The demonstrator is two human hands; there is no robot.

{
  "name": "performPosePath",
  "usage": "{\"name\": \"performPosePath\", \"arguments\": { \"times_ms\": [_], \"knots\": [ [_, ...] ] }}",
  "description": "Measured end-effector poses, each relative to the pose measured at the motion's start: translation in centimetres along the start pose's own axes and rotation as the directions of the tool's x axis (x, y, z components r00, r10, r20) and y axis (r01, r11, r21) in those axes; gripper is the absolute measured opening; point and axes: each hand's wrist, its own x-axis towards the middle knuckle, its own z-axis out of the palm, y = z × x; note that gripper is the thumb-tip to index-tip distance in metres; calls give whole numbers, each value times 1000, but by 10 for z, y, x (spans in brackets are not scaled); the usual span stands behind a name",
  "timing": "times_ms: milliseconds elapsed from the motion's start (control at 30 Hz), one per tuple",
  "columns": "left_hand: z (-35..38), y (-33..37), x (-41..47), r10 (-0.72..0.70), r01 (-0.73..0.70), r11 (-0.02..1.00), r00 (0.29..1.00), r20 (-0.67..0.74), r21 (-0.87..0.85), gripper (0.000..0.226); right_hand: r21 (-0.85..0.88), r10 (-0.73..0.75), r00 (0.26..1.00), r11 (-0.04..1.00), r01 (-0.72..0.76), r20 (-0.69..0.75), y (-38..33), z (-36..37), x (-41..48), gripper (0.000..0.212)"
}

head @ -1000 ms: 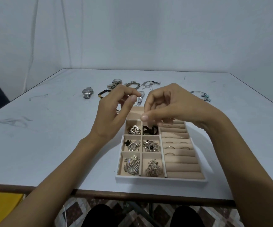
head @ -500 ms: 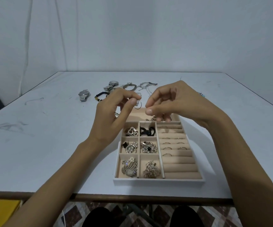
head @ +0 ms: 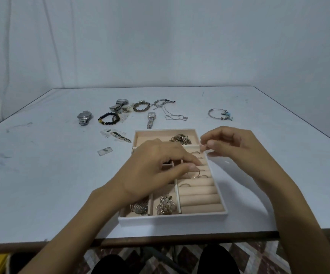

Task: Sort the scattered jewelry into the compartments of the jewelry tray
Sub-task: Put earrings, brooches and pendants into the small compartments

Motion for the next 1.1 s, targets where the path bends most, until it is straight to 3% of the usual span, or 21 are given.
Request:
{"name": "performPosePath", "arguments": {
  "times_ms": [67,133,200,300,633,900,1100],
  "knots": [
    [2,0,1,-33,33,999,998,49,-10,20,-4,26,998,1000,-27,-62,8,0,-15,20],
    [3,1,1,-62,65,997,996,70,-46,19,-265,43,997,963,-58,-60,18,-2,-29,27],
    [5,1,1,-89,95,993,993,83,-70,17,-619,87,995,784,-41,44,24,-2,-38,39],
    [6,2,3,-78,83,995,991,106,-51,17,-823,168,978,568,8,125,26,1,-43,49],
    [11,10,12,-6,-14,994,984,180,108,16,-844,191,974,537,1,123,20,3,-45,50],
    [16,9,13,-72,68,997,977,203,23,17,-834,174,977,552,6,122,20,3,-46,50],
    [18,8,17,-11,-2,998,972,237,56,14,-833,171,978,553,5,120,21,3,-45,50]
  ]
}}
